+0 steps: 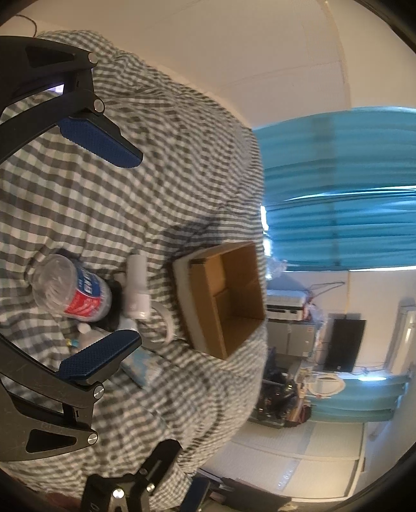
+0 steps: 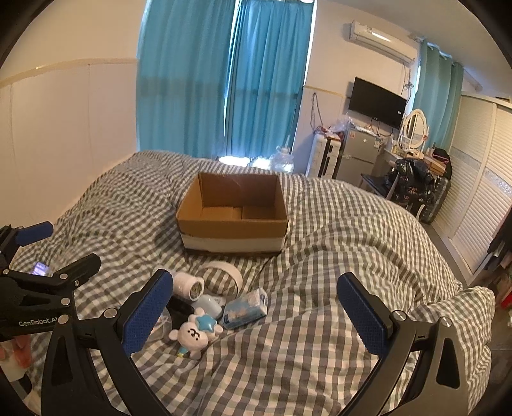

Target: Organize objects

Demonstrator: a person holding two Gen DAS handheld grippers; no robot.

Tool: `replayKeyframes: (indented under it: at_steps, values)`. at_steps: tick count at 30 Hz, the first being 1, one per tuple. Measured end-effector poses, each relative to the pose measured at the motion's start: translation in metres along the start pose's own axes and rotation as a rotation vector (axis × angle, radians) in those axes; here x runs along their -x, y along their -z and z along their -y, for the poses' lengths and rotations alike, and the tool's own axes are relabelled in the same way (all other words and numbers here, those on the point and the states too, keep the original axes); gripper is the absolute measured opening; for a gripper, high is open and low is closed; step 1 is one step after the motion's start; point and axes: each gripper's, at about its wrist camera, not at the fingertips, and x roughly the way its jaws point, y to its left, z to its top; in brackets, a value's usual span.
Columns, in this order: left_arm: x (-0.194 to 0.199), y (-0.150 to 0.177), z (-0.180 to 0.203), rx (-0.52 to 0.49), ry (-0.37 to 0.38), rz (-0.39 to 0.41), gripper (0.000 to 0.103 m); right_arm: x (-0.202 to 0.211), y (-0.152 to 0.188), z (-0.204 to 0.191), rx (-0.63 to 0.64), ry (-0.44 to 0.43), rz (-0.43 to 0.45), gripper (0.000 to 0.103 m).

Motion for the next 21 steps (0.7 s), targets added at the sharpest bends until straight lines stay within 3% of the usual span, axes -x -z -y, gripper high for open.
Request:
replayKeyframes:
  at_steps: [5,14,19,21]
  values:
    - [-0.026,0.021,0.003,-0.024,-0.029,-0.096,0.103,-0.020,0.013,-0.002,0.011,0.000,-0.054,0.103]
    - [-0.063,0.054,0.029,-0.104,0.089,-0.236,0.103,-0.052,0.031,-0.001,0.012,-0.001,-0.134,0.103]
    - [-0.091,0.060,0.035,-0.099,0.129,-0.315,0.103,-0.067,0.037,-0.001,0.009,-0.006,-0.168,0.103]
    - [-0.097,0.062,0.036,-0.095,0.170,-0.333,0.092,-0.073,0.039,-0.001,0.011,-0.010,-0.181,0.103]
